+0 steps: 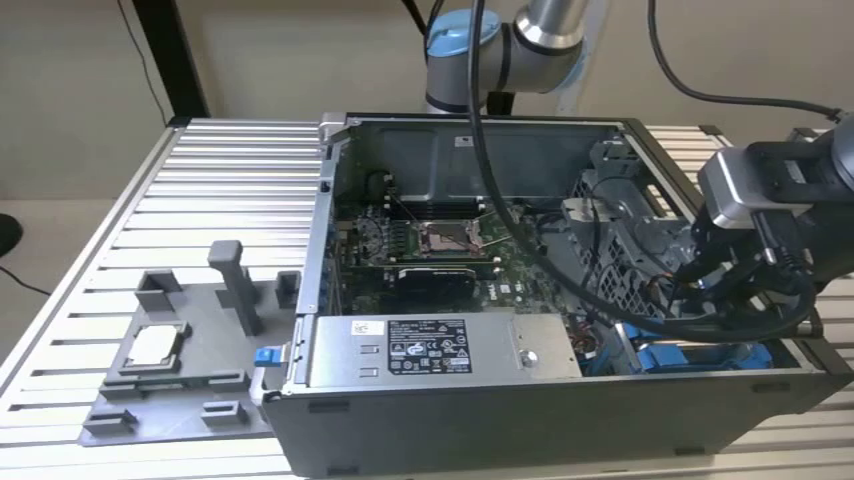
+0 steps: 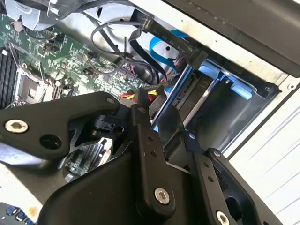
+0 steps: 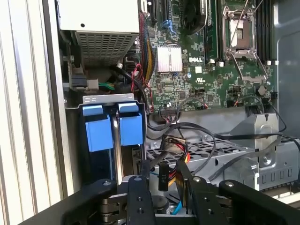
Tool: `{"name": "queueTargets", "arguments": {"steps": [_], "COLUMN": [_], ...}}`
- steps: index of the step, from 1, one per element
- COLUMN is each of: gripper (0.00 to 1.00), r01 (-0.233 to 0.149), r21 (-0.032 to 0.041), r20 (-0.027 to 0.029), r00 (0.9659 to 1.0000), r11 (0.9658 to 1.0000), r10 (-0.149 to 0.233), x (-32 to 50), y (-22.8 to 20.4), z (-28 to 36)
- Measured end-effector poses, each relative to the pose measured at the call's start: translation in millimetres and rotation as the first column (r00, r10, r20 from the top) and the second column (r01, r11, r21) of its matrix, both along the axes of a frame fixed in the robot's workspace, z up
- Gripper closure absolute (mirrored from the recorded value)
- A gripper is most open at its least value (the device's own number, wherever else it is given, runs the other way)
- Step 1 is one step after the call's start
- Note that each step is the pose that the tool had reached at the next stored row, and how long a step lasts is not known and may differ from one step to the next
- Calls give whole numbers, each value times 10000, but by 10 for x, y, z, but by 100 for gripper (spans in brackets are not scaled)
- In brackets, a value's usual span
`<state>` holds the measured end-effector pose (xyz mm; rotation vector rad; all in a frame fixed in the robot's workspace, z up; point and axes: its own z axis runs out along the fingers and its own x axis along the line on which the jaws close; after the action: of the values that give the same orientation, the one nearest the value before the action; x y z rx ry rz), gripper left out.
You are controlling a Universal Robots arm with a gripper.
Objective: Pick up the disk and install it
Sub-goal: 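Insert the first disk wire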
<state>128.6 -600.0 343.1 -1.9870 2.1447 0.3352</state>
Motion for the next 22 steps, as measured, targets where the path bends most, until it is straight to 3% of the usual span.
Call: {"name": "queueTargets", "arguments": {"steps": [12, 13, 16, 17, 22], "gripper": [0, 0, 0, 0, 0], "r01": [0, 0, 0, 0, 0], "r21": [44, 96, 387, 428, 447], "r20": [4, 4, 4, 4, 4], "r00": [10000, 10000, 10000, 10000, 10000], "r11": [10000, 10000, 9992, 9991, 9990], "r10": [0, 0, 0, 0, 0], "x": [-8, -8, -8, -8, -8], "y": [-1, -1, 0, 0, 0], "z": [-2, -4, -9, -11, -11]}}
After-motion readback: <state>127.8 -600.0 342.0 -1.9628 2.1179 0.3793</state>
